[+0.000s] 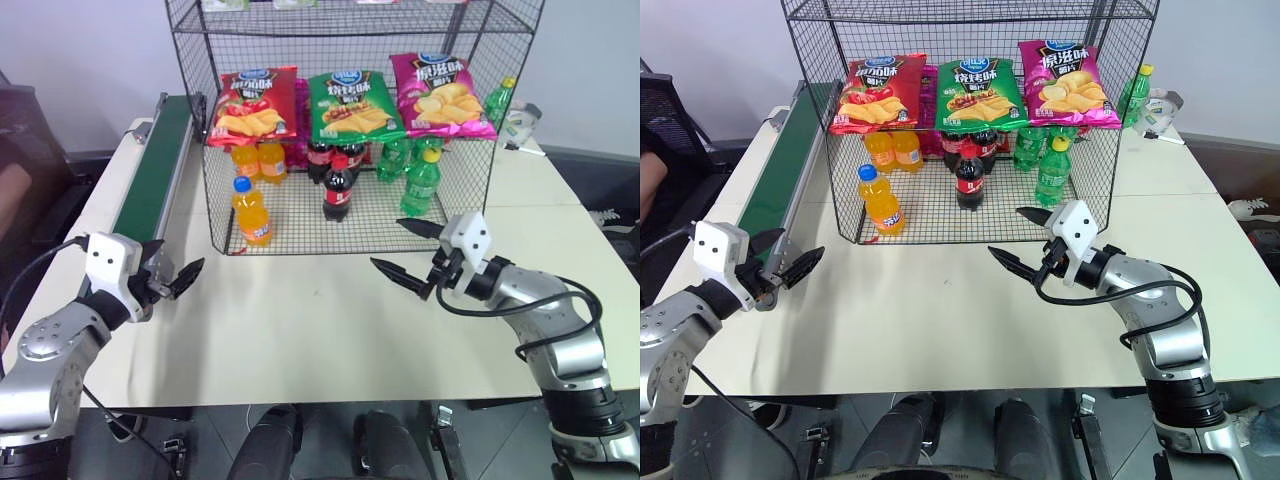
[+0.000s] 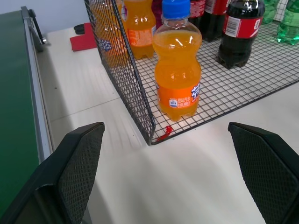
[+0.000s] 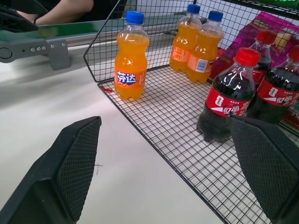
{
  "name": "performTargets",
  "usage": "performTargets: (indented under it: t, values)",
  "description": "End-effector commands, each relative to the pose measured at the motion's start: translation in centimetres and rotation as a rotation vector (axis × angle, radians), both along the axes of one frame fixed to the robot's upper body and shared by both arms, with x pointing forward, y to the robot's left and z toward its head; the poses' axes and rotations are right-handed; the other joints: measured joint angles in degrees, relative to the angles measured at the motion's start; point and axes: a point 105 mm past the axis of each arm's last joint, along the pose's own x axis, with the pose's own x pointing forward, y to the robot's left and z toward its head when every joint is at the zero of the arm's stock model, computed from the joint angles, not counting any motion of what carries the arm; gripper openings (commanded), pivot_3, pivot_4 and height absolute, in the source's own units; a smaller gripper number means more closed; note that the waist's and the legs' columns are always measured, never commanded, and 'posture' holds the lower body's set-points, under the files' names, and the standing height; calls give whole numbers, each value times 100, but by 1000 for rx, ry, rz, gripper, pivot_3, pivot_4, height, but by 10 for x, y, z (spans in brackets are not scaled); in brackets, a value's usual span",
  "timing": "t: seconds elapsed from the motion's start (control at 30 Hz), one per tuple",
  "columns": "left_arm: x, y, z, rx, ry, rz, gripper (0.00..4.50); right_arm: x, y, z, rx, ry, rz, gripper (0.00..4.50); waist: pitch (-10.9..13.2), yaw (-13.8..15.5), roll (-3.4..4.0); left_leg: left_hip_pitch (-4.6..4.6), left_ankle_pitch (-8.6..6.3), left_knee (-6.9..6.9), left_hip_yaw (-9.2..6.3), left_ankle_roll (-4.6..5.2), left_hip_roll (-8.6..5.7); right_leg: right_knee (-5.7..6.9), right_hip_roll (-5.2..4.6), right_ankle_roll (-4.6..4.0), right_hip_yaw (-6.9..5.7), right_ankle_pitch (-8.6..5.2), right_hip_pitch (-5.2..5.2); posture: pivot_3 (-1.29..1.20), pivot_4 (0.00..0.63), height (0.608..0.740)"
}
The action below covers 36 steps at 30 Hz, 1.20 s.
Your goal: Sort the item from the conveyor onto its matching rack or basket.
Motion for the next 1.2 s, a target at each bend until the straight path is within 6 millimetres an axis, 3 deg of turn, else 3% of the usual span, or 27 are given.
performTargets:
  t: [0.03, 0.9, 1.1, 1.2]
  values:
    - [-2, -4, 14, 7, -55, -22, 4441, -1, 0, 11, 7, -38, 5, 4500, 0, 0, 0, 0, 0, 0, 0, 0, 0, 0, 0, 0, 0, 0, 0, 0, 150, 740]
    - [-4, -2, 8, -7, -66, 56, 4441, 1, 3, 3, 6, -24, 40, 4500, 0, 1, 0, -1, -1, -2, 1, 0, 1, -6, 1, -1, 0, 0, 1, 0, 150, 740]
    - [-4, 5, 8, 9, -87, 108, 4441, 3, 6, 3, 11, -27, 52, 4500, 0, 2, 0, -1, -1, -3, 1, 0, 1, -8, 0, -1, 0, -1, 1, 0, 150, 740]
    - [-2, 19, 11, -19, -104, 185, 4441, 6, 9, 5, 14, -37, 59, 4500, 0, 2, 0, 0, -1, -3, 1, 0, 1, -8, 1, -1, 0, -1, 2, 0, 150, 740]
